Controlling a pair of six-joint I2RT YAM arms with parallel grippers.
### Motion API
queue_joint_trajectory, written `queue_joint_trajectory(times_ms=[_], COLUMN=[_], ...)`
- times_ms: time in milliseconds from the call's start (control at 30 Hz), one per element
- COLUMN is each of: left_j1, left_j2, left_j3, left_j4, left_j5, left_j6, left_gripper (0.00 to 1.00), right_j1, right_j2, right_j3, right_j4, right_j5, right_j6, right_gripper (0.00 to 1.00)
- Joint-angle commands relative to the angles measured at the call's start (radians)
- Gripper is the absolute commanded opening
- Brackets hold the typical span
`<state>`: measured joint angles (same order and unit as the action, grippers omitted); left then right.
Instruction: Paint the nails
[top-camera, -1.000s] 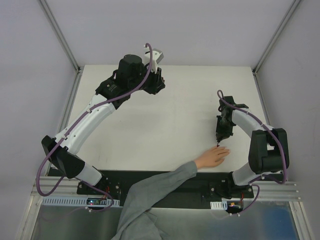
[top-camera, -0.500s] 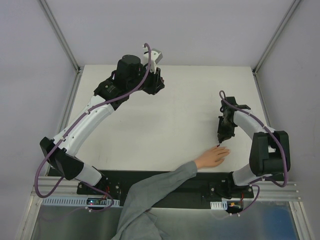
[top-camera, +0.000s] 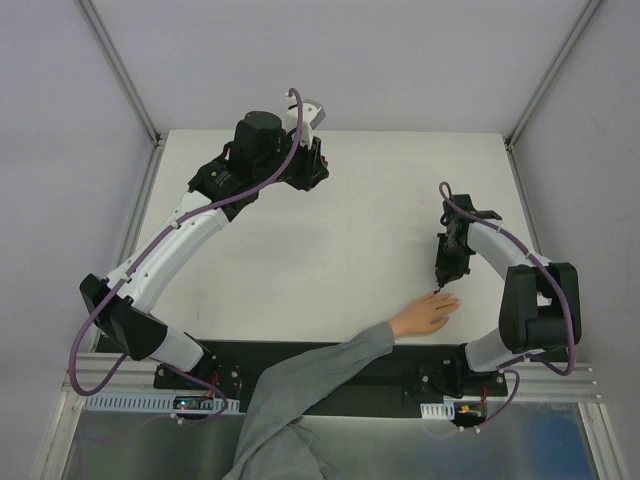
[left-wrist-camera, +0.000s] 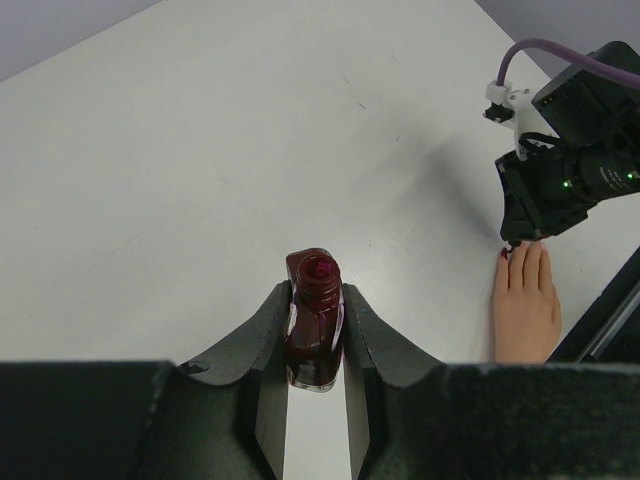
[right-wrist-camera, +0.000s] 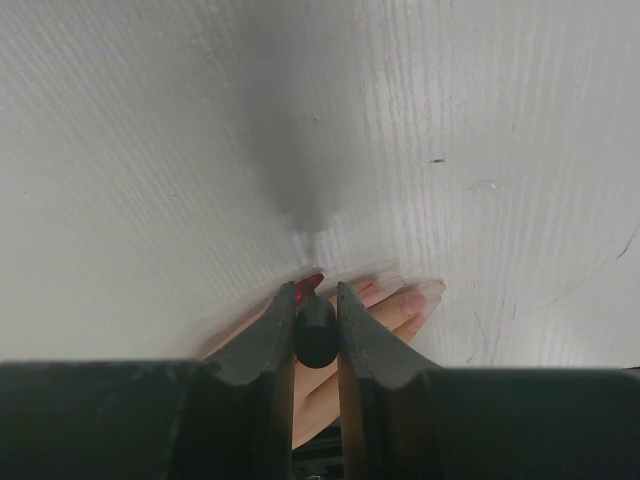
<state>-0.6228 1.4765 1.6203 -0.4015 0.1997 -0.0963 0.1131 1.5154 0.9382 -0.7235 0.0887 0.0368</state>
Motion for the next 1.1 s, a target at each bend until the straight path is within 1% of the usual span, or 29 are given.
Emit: queue_joint_trajectory(times_ms=[0,300,633,1067], left_j1=[-0.008,-0.008,-0.006,-0.006], left_j2=[-0.051,-0.05,-0.053,-0.055], left_j3=[-0.002,-0.007,-0.005,-0.005], left_j4=[0.036,0.039,0.039,0.038], left_j5=[-0.017,-0.014,-0.02,-0.025], left_j6=[0.004,0.003,0.009,0.012], left_gripper=[0.0,0.0,0.0,0.0], right_j1=[0.0,-0.001,-0.004,-0.013], right_j2=[-0.02,-0.032,0.032,0.051], right_j3=[-0.009,-0.015,0.057,0.057], right_j4=[-0.03,-0.036,-0.014,-0.007], right_j5=[0.002,0.017,0.016,0.026], right_j6=[0.011,0.015,0.015,0.014], right_gripper=[0.01,0.01,0.01,0.0])
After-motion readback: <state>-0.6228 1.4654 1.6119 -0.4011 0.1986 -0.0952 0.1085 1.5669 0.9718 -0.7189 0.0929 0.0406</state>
